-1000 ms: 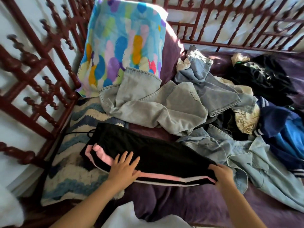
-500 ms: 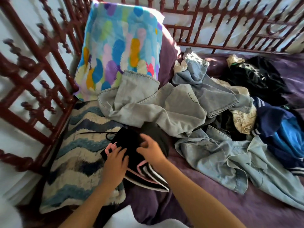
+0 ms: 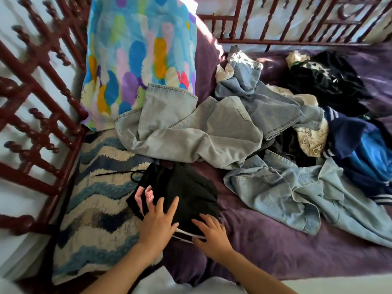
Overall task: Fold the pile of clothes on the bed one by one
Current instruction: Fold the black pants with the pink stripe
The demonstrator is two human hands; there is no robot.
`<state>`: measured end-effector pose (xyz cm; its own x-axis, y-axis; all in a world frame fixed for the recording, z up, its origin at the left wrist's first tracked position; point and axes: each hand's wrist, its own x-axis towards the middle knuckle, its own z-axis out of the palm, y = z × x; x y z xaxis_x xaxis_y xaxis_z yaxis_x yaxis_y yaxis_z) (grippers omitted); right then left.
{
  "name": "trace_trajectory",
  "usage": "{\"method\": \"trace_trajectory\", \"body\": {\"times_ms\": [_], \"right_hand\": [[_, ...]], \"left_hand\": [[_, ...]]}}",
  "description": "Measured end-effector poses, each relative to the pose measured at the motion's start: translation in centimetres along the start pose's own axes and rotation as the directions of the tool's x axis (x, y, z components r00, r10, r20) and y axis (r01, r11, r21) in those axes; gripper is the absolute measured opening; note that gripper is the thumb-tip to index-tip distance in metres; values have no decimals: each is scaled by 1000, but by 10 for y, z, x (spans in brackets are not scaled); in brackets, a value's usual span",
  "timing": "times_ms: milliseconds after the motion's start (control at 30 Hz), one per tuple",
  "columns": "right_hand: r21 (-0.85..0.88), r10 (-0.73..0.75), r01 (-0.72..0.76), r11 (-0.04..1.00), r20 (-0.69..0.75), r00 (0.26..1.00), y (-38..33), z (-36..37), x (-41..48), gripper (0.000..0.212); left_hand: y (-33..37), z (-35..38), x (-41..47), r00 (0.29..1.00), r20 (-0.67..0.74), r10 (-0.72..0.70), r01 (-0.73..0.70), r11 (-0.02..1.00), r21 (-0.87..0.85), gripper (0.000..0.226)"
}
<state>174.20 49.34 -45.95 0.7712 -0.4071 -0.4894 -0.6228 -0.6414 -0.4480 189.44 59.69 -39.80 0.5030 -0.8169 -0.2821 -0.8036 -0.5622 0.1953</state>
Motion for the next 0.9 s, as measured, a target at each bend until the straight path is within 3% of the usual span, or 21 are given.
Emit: {"method": "trace_trajectory", "body": {"times_ms": [100,200,333,467,533,600,667,733,833,900], "right_hand": [[-20,-14,14,1000,-30,999,3,6,0,71],[-77,-44,41,996,-37,998,6,8,0,80],[-171,-16,14,985,-8,1000,-1,12,8,91],[-159,109,-93,983,89,990,-9,18,18,94],[-155,124,-107,982,102,987,-9,18,21,91],[-161,105,-91,983,77,991,-8,15,20,81],[-153,70,-67,986,11,998,-5,9,17,68],[-145,27,-39,989,-87,996,-3,-4,14,53],[-188,-145,88,978,-312,939,0,-34,6,46],[-259,-174,82,962,-356,918,5,-55,-5,53]], "left_hand": [[0,0,14,981,14,-196,195,960,-201,68],[1,-13,26,976,-45,-215,193,939,-285,67],[-5,-38,28,963,-248,-106,79,990,-120,61],[-16,-31,20,923,-374,97,0,968,252,43],[-13,-15,13,880,-293,374,-257,893,370,28],[-7,0,4,819,-55,571,-508,765,396,34],[-2,3,4,856,130,500,-502,747,435,39],[-9,3,10,922,210,324,-384,824,416,64],[-14,-3,13,933,24,360,-333,834,439,43],[-20,-6,17,930,-3,367,-332,845,420,48]]}}
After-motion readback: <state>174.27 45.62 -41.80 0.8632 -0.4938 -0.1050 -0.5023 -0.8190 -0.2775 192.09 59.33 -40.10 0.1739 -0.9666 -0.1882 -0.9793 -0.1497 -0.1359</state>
